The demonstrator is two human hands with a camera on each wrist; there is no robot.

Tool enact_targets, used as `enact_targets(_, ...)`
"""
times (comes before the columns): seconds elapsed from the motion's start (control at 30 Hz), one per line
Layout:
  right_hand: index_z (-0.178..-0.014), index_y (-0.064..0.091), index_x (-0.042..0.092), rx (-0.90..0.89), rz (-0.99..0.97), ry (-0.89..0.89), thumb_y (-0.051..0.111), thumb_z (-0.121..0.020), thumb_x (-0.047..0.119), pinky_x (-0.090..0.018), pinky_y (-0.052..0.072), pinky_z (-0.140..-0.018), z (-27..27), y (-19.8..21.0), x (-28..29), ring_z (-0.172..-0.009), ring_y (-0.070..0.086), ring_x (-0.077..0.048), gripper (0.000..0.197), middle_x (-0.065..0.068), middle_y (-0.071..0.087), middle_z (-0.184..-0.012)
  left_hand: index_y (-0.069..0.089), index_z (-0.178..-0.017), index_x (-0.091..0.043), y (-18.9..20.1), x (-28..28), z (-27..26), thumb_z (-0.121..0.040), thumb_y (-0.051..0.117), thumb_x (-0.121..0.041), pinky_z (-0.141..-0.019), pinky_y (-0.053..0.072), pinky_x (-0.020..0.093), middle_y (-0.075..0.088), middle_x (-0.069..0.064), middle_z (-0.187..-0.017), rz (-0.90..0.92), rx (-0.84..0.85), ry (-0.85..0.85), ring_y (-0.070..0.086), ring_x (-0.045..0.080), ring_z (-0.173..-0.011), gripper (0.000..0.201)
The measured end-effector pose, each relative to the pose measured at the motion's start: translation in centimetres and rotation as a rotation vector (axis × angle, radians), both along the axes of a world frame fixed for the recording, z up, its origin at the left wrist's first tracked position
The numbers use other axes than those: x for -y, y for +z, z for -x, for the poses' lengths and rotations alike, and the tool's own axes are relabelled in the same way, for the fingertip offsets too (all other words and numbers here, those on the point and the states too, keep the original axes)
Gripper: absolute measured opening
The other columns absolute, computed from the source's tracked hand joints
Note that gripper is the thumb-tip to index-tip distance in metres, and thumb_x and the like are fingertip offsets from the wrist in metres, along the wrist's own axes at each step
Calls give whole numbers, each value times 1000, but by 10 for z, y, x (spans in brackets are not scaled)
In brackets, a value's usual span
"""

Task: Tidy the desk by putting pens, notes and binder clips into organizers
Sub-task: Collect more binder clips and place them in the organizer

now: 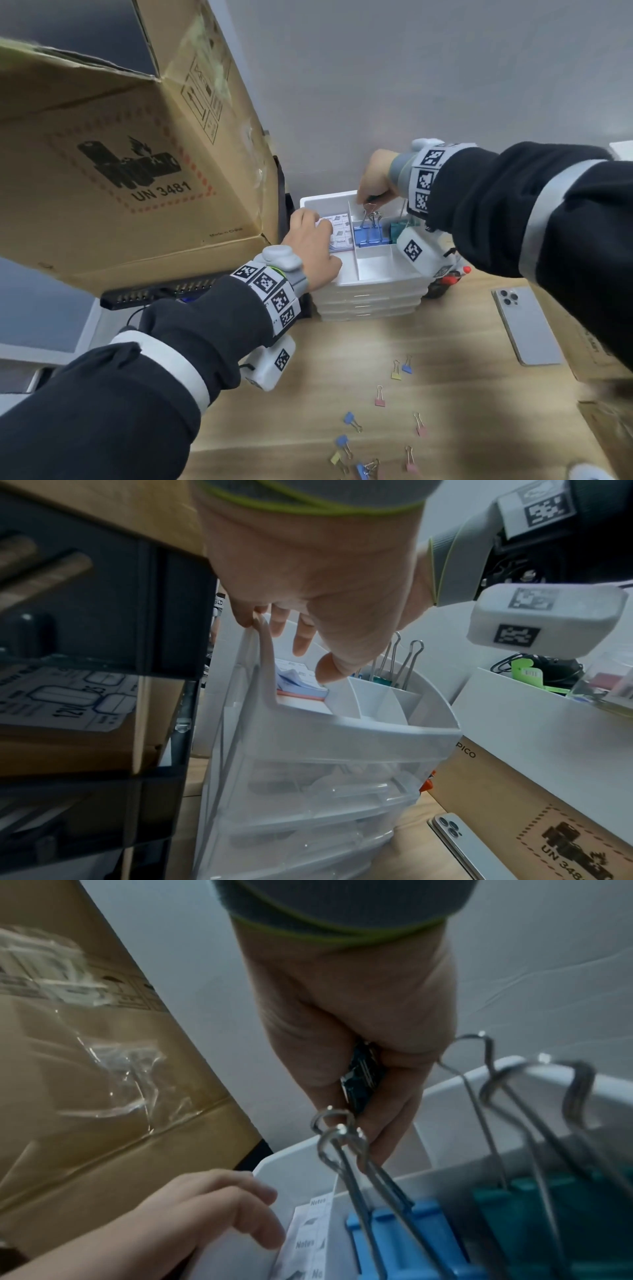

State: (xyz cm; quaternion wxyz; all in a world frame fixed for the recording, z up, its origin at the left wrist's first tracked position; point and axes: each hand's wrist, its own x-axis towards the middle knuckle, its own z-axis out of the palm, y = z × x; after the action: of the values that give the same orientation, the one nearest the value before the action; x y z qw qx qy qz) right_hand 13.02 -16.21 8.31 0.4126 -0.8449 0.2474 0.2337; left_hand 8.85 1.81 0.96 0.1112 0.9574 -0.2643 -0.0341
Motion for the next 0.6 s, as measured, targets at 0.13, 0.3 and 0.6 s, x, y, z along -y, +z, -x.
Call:
enact_targets(0.13, -102, 71, 2, 74, 185, 31, 73, -89, 19, -36, 55, -96, 6, 0, -9, -96, 72, -26, 22, -11, 74, -104, 57, -110, -14, -2, 2, -2, -74, 60, -21, -87, 44, 30, 46, 4, -122, -3, 0, 9, 29, 23, -129, 37)
enact_targets(0.3, -117, 70, 2, 78, 389, 154, 78, -84, 25, -31, 57, -87, 8, 1, -18, -97, 72, -23, 41, -8, 74, -105, 57, -112, -16, -1, 3, -2, -75, 60, -24, -87, 42, 30, 48, 3, -121, -46, 6, 8, 26, 23, -133, 38)
enact_targets(0.6, -101, 69, 7, 33, 498, 228, 70, -92, 31, -30, 50, -86, 11, 4, -19, -109, 65, -24, 25, -7, 69, -118, 57, -115, -14, 6, 1, -2, -79, 59, -26, -93, 44, 32, 50, 4, -123, -97, -12, -13, 24, 24, -138, 38)
